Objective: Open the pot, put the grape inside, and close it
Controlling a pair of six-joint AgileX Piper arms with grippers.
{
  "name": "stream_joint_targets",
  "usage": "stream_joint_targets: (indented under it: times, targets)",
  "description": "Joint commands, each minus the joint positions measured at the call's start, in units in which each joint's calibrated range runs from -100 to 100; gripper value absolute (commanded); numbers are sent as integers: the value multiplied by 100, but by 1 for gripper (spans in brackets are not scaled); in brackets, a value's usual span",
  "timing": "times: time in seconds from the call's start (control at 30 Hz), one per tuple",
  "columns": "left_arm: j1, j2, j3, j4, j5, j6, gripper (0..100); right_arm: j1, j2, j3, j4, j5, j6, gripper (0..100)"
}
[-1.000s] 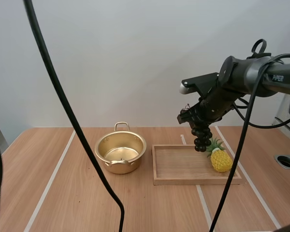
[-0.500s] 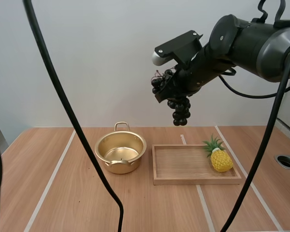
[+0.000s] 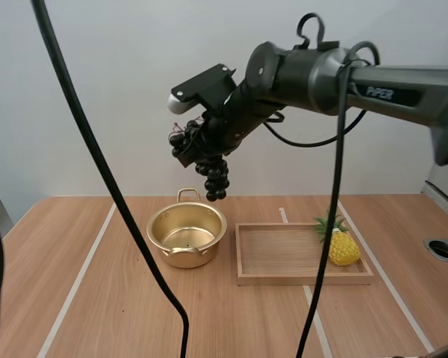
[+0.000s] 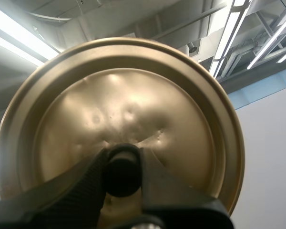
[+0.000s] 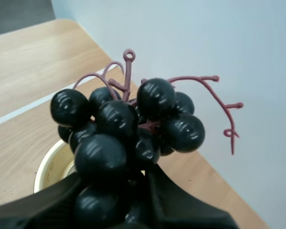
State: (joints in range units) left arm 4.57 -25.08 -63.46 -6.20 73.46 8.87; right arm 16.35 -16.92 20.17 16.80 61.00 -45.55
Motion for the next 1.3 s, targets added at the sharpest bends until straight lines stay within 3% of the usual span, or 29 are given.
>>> stream_joint_targets:
  times: [0.0, 0.47, 1.0, 1.27]
  targets:
    - [17, -38, -25, 74, -252, -21, 0, 94, 396, -55, 49, -434, -60, 0]
    - [17, -38, -25, 74, -252, -21, 0, 254, 1991, -255, 49, -1122, -70, 0]
    - [17, -38, -25, 86, -252, -21, 0, 254, 2363, -228, -356, 585, -70, 0]
    - [17, -38, -25, 86, -252, -21, 0, 254, 2636, -73, -535, 515, -70, 0]
